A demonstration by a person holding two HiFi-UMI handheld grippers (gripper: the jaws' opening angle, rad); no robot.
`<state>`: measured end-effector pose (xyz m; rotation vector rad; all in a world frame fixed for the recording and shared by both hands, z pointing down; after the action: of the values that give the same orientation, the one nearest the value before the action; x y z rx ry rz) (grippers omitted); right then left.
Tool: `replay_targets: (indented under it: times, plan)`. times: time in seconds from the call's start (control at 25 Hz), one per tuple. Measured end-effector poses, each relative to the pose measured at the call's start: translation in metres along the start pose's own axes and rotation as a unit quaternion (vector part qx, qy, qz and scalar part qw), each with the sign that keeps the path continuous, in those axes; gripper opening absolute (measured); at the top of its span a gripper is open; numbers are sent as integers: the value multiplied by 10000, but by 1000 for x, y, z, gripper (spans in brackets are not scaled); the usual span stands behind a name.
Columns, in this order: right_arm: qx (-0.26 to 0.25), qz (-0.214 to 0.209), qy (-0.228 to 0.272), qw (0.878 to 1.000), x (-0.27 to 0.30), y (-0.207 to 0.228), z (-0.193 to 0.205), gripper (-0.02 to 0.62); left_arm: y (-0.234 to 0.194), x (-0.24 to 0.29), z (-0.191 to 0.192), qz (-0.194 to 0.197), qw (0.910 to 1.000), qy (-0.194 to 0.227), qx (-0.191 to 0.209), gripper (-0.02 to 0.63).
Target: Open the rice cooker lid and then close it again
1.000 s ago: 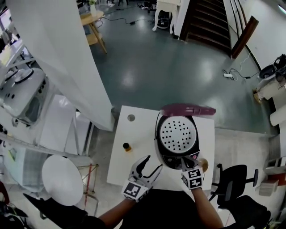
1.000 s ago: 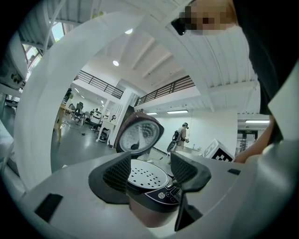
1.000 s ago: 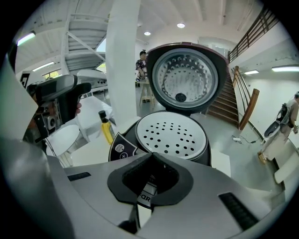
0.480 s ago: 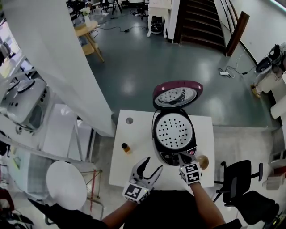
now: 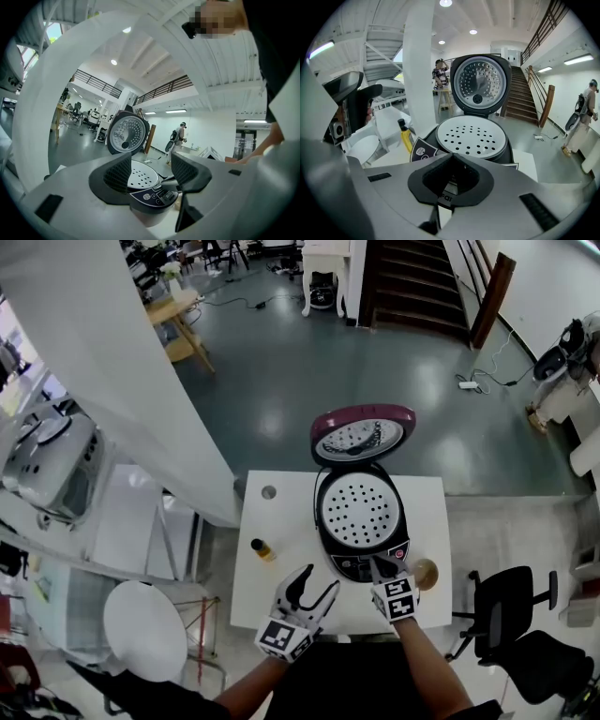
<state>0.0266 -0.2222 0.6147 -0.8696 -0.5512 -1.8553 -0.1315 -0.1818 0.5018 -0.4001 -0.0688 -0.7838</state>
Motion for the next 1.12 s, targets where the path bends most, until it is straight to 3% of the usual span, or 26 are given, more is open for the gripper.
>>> replay_targets:
  times: [0.36,0.72,1.12]
  plan:
    - [-89,-97,292,9995,-3,2,-3,0,-4,28,-32,-15,10000,80,47,241]
    - [144,-514,915,9944,-39,29,-32,0,-20,68,-89,-218,9990,306,252,241]
    - [178,-773,1116,9906,-62,44,-47,0,-37,104,-148,-153,9973,474,540,241]
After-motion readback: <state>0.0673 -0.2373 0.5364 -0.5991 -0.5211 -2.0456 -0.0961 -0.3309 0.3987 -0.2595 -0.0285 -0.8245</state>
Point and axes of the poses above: the fingertips, and each gripper's own axes: x forward along the fingers, y to its right, z out of its underside, the point moved 2 cm from there along -x, backward along the fingers, and after that the axes turned 9 degrees about -y, right-handed, at the moved point
